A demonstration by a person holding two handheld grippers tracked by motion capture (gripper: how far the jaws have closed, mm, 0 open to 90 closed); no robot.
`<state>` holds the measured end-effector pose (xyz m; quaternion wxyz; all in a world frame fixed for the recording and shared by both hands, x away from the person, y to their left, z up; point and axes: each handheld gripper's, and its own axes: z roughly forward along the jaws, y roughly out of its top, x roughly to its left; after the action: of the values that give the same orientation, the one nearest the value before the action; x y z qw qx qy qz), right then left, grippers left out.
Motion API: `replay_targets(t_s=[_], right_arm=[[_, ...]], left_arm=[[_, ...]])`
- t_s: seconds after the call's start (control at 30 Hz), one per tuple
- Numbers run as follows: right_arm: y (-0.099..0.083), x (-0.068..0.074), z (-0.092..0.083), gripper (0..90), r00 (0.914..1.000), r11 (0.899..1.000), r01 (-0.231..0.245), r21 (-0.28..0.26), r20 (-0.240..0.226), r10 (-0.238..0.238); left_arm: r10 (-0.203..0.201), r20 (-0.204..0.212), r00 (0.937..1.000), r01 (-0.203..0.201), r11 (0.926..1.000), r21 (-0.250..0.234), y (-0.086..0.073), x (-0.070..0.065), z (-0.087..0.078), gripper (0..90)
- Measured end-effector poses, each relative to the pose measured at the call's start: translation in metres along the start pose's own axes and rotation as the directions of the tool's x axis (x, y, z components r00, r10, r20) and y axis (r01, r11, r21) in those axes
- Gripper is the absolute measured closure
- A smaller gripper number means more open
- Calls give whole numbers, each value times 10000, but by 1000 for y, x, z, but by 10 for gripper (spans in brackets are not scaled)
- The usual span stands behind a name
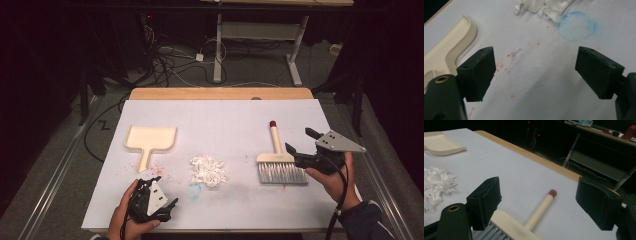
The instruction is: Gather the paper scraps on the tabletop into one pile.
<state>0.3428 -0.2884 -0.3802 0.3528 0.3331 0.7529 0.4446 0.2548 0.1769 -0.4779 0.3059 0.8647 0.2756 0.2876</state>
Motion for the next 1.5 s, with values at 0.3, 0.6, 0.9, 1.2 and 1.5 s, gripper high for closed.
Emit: replay_targets(t_s=[0.3, 0.6, 0.9, 1.2, 1.5], right_arm=[[-3, 21, -12, 206, 9992, 9992, 386, -100, -54, -387], [-13, 34, -18, 203, 9962, 9962, 869, 53, -88, -869], [-29, 44, -23, 179, 9916, 9917, 1282, 76, -186, -1280], [-50, 52, -28, 179, 9912, 9910, 1296, 333, -325, -1285], [-74, 65, -27, 180, 9912, 9895, 1244, 732, -538, -1206]], left_arm=[[36, 42, 10000, -36, 10000, -92, 2, 0, 1, 161], [-24, 42, 10000, 25, 9999, -157, 2, 1, 0, 161], [-80, 77, 9999, 82, 9997, -234, 3, 1, 1, 161], [-69, 115, 9999, 73, 9996, -288, 5, 2, 2, 161], [-297, -13, 9996, 294, 9946, -992, 12, 1, -2, 160]])
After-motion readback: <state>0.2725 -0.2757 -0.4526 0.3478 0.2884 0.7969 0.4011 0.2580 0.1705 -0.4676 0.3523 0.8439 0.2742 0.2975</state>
